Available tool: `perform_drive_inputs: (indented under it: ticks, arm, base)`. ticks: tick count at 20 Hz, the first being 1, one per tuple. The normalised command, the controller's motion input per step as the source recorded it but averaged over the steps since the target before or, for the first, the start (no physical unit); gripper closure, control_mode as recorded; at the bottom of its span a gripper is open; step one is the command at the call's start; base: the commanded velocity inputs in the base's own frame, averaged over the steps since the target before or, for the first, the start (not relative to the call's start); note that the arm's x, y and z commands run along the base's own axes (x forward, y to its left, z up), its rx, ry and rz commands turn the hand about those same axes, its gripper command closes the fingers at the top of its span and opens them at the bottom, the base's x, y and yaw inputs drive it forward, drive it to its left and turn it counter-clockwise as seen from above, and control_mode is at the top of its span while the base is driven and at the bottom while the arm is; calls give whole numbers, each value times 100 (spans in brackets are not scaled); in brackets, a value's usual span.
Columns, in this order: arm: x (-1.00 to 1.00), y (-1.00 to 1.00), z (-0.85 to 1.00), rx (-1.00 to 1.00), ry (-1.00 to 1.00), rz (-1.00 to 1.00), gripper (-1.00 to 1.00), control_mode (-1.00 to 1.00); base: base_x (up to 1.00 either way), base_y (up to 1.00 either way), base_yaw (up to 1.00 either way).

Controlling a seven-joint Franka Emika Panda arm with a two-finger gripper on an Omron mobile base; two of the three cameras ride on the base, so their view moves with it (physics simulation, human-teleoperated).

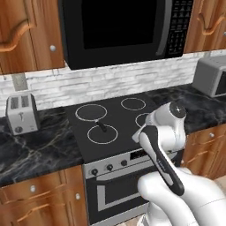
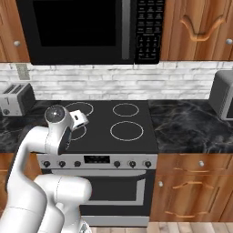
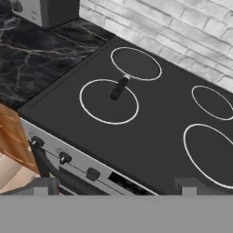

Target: Move the pot and pan from the stove into the sink.

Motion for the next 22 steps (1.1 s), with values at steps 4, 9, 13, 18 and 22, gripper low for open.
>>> perform_drive_inputs:
  ticks: [4,9,13,18,22]
  arm:
    - [0,0,0,0,0,0,-100,100]
    - [0,0,0,0,0,0,-100,100]
    - [0,0,0,0,0,0,-100,100]
    - [13,21,0,0,4,-3,-100,-100]
    - [24,55,0,-3,5,-13,-100,-100]
  base:
    - [3,-4,0]
    - [51,7,-1]
    - [28,11,-3]
    - [0,0,0]
    - [0,0,0]
